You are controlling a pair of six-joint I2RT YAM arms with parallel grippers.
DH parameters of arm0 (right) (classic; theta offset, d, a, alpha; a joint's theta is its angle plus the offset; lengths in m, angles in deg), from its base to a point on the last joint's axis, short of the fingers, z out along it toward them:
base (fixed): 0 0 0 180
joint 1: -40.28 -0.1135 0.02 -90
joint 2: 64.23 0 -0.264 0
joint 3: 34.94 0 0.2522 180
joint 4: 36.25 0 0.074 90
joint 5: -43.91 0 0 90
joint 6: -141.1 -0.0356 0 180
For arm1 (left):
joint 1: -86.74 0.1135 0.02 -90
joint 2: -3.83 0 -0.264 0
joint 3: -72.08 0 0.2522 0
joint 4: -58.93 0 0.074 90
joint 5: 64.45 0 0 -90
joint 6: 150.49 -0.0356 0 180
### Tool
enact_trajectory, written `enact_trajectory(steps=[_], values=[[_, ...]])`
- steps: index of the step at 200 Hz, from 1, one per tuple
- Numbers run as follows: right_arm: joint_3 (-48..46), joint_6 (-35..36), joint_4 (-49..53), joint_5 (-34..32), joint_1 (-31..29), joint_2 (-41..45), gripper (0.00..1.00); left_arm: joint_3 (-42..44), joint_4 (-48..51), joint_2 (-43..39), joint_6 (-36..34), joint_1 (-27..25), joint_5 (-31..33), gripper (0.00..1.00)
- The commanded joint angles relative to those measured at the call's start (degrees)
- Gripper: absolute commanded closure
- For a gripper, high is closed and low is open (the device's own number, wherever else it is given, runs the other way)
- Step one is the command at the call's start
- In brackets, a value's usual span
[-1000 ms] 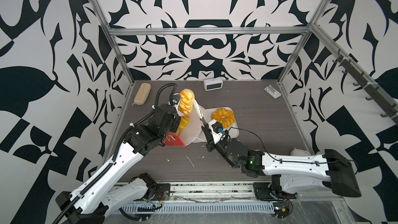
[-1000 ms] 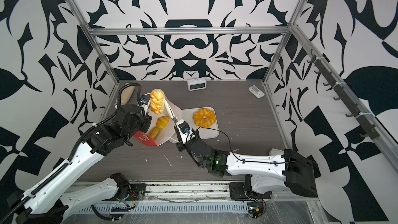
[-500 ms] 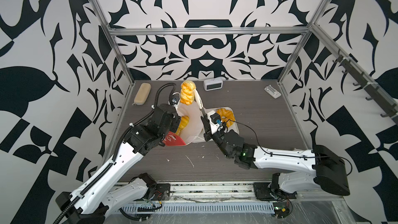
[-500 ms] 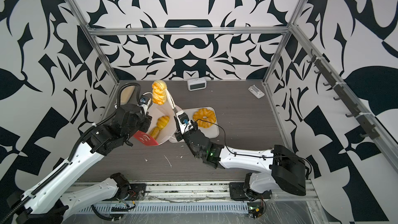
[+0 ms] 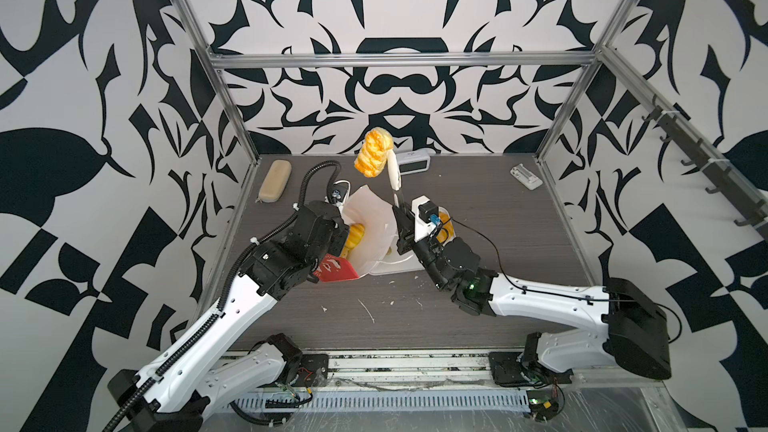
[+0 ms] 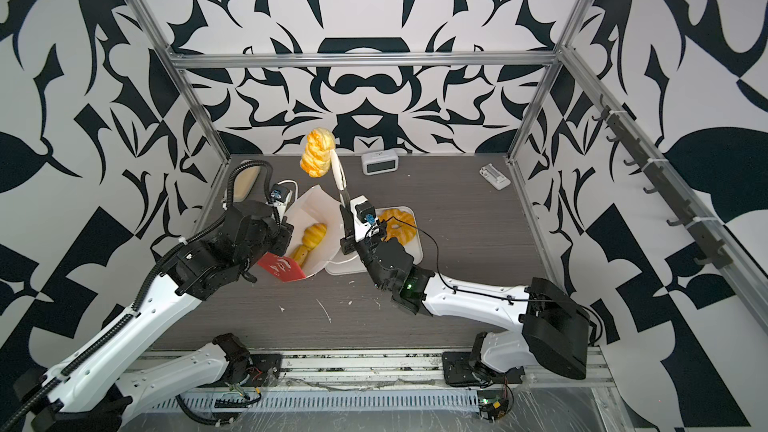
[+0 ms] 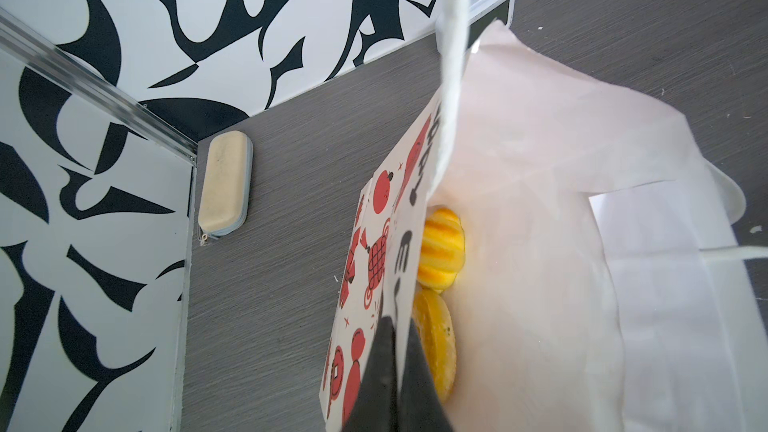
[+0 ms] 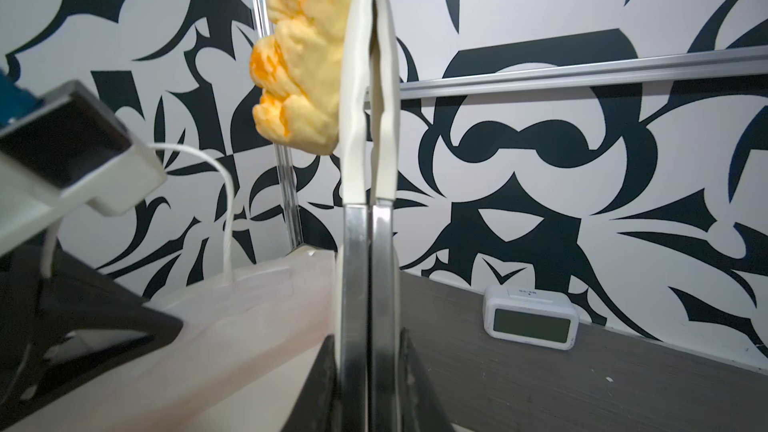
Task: Take the fake bread out of the paper bag
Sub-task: 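Raise the held bun higher above the tray with the right tongs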
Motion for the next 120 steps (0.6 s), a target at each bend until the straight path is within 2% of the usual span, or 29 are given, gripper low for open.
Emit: enact_trajectory(steps=[1,43,120], values=[[3.7,-1.2,-7.3,1.8,1.0,-1.0,1.00,0.7,0.1,-1.0,1.2,0.0,-0.6,1.00],[5.2,-2.2,-10.2,3.4,2.6,-2.8,1.00,1.0,0.7,-0.9,1.5,0.0,-0.5,1.00],[6.2,-6.6,-7.8,6.4,4.5,2.8,1.00,2.0,-0.9,1.4,1.5,0.0,0.0,1.00]])
